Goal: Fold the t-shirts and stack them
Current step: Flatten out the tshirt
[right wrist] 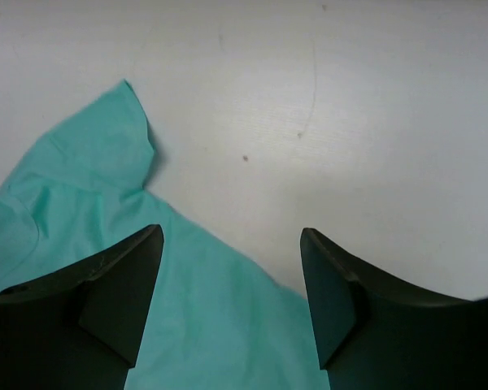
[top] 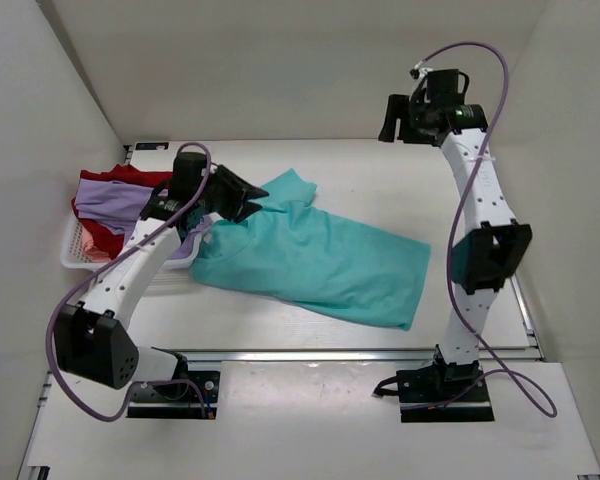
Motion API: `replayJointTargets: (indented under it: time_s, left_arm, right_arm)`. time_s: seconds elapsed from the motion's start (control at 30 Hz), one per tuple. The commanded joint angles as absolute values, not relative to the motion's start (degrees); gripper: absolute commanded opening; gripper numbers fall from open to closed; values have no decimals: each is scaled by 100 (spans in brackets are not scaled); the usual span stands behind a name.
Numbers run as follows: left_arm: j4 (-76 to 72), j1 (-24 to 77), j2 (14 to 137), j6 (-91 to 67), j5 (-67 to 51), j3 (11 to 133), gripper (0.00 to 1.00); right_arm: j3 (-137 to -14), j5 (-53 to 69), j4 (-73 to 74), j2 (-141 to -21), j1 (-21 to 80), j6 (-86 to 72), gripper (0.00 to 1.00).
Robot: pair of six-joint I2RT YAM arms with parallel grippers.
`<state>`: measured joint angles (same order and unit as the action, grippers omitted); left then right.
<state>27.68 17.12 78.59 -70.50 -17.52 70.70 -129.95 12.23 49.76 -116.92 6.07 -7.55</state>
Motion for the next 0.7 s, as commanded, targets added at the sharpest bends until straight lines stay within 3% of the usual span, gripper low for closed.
replayJointTargets:
  time_s: [0.0,0.13,0.23,0.4,0.57,0.67]
  left_arm:
    - [3506,1810,7488,-6602,-1809,6681,50]
    - [3805,2039,7760,-6004,-1321,6591,48]
    - [4129,2267,8269,-5512,-793,7274,48]
    - [4858,2452,9937,-4501,-19,9330,50]
    - [5308,2426,11196,-4026,780,10947,60]
    - [5764,2417,11934,-3762,1290,11792,61]
  right_arm:
    - [-11644,878,4932,-10241,431,-791,66]
    - [-8726,1107,4423,-8810,167,-826,65]
    - [-7413,880,4105,-8202,272,-835,65]
    - [-6584,528,3806,-7928,387,-975,65]
    - [-6214,361,3700,-7989,361,-1116,66]
    - [-6074,229,3735,-7945,360,-1230,66]
